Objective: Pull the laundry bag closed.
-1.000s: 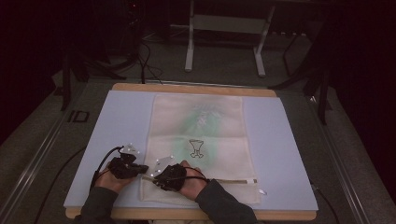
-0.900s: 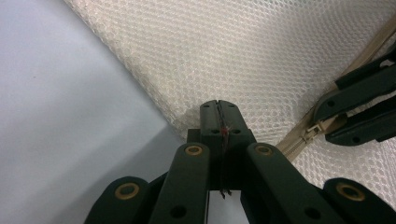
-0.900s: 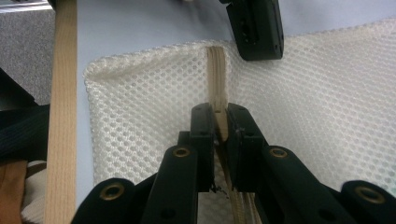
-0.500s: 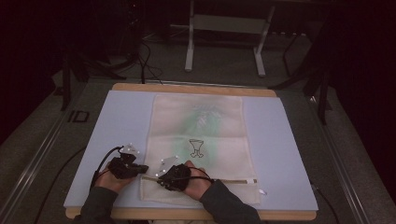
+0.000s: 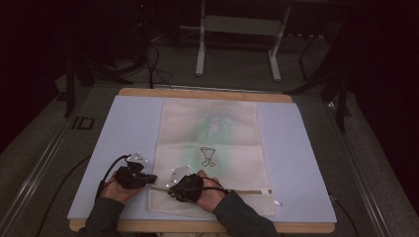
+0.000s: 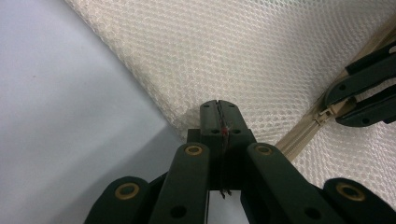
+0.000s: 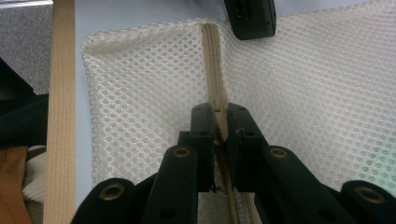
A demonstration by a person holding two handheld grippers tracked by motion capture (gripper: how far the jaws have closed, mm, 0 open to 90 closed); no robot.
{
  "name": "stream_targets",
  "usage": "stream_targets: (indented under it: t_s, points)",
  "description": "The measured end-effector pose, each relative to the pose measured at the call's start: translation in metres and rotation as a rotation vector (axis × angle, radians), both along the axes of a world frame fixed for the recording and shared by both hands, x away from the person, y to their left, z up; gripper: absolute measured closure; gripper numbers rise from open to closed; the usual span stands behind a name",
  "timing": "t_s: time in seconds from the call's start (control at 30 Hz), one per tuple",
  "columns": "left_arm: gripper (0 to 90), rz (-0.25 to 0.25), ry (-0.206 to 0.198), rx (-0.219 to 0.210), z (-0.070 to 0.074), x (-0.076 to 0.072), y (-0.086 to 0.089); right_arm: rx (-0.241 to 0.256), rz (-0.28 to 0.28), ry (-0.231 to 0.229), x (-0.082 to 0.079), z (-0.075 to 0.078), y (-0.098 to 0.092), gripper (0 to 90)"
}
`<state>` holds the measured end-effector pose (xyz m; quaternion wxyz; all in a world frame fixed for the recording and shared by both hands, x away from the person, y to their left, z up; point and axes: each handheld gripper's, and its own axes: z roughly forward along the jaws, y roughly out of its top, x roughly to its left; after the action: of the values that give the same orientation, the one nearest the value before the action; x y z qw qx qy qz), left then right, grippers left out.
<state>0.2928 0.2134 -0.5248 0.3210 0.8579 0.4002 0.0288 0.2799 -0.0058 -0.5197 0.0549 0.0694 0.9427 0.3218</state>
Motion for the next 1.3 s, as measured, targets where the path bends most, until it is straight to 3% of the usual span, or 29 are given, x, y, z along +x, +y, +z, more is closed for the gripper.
stream_targets:
  t_s: [1.3]
  points:
    - [90.0, 0.000, -0.003, 0.002, 0.000, 0.000, 0.000, -0.019, -0.013, 0.007, -0.002, 0.002, -0.029, 82.3]
